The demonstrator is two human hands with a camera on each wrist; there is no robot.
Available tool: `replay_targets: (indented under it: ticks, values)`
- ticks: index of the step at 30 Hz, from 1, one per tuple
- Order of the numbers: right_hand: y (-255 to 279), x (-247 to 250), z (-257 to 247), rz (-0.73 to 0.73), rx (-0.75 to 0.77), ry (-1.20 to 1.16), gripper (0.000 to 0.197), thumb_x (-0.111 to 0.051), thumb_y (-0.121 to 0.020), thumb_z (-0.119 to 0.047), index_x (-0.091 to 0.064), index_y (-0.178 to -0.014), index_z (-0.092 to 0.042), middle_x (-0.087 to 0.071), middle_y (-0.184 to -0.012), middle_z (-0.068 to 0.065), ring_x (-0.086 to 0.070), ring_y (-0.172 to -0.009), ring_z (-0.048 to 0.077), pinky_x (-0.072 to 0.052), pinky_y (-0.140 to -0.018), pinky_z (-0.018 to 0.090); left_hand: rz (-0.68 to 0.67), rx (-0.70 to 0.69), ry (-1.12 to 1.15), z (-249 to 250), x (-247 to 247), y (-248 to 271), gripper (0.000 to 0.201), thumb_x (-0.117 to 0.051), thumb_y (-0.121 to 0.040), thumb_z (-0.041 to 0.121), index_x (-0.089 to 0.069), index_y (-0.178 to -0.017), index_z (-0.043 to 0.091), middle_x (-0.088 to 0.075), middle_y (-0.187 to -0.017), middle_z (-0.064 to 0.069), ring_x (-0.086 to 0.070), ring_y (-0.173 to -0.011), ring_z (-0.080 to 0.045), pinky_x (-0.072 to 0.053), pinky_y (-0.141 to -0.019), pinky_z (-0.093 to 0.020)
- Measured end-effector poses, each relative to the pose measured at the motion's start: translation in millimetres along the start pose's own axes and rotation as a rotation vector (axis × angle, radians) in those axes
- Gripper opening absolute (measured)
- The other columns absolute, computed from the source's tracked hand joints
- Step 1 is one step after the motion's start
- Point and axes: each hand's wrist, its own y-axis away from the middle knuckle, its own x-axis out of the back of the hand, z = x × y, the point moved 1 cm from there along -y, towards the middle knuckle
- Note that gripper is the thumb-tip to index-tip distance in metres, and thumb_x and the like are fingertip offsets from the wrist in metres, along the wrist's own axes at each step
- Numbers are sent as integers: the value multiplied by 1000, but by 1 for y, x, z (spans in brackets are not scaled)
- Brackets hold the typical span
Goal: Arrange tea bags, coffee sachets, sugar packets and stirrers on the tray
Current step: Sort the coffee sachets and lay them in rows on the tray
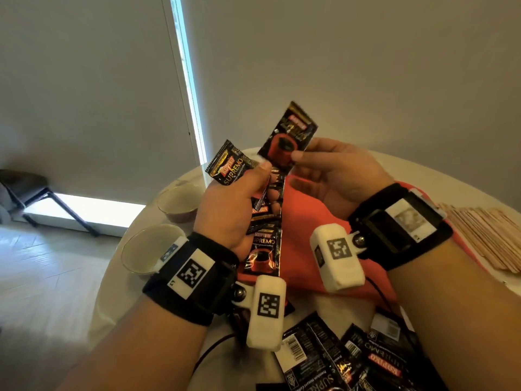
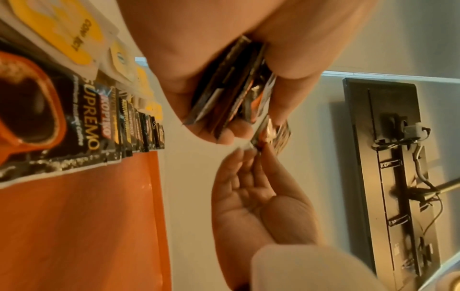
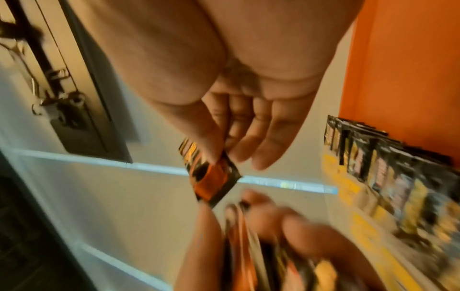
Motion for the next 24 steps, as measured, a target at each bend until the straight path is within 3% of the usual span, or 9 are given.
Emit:
replay_targets:
  ticks: [3, 7, 10, 13, 17, 24]
  values:
    - [-25, 28, 3, 264, -24, -28, 15, -68, -89, 3, -65, -96, -10, -70, -81, 8, -64, -60, 14, -55, -57, 28, 38, -1, 34, 3, 1, -2, 8, -67, -95, 12, -67, -102, 8, -69, -86, -15, -62, -61, -21, -51, -57, -33]
    - [-64, 67, 26, 429, -240, 331, 13, -63, -92, 4, -65, -83, -5, -62, -70, 8, -60, -48, 12, -53, -55, 30, 16, -1, 15, 5, 3, -1, 8, -60, -95, 9, -67, -99, 12, -69, -90, -13, -62, -64, -20, -50, -57, -32]
    - [-85, 76, 36, 441, -316, 583, 12, -74, -85, 4, -69, -76, -1, -70, -74, 14, -68, -64, 24, -60, -64, 37, 25, -16, -17, 6, 4, -2, 10, -62, -96, 12, -66, -105, 11, -69, -89, -12, -63, -64, -19, -51, -55, -31]
    - [-93, 72, 39, 456, -324, 605, 12, -76, -84, 5, -68, -76, 0, -70, -75, 13, -67, -63, 22, -61, -61, 33, 39, -20, -28, 6, 5, -4, 16, -63, -96, 12, -65, -112, 11, -69, -92, -12, -64, -64, -18, -53, -55, -31]
    - [-101, 67, 38, 417, -344, 612, 15, -73, -87, 6, -66, -76, 0, -68, -76, 13, -66, -65, 22, -63, -78, 39, 31, -35, -40, 7, 7, -5, 18, -63, -97, 11, -65, -115, 10, -71, -92, -11, -65, -67, -18, -53, -56, -32]
    - [-113, 64, 40, 397, -371, 675, 16, -75, -89, -2, -65, -76, -2, -66, -73, 10, -61, -64, 17, -58, -75, 32, 42, -65, -58, 7, 6, -5, 16, -65, -96, 9, -68, -112, 10, -71, -95, -12, -66, -68, -18, -53, -58, -32]
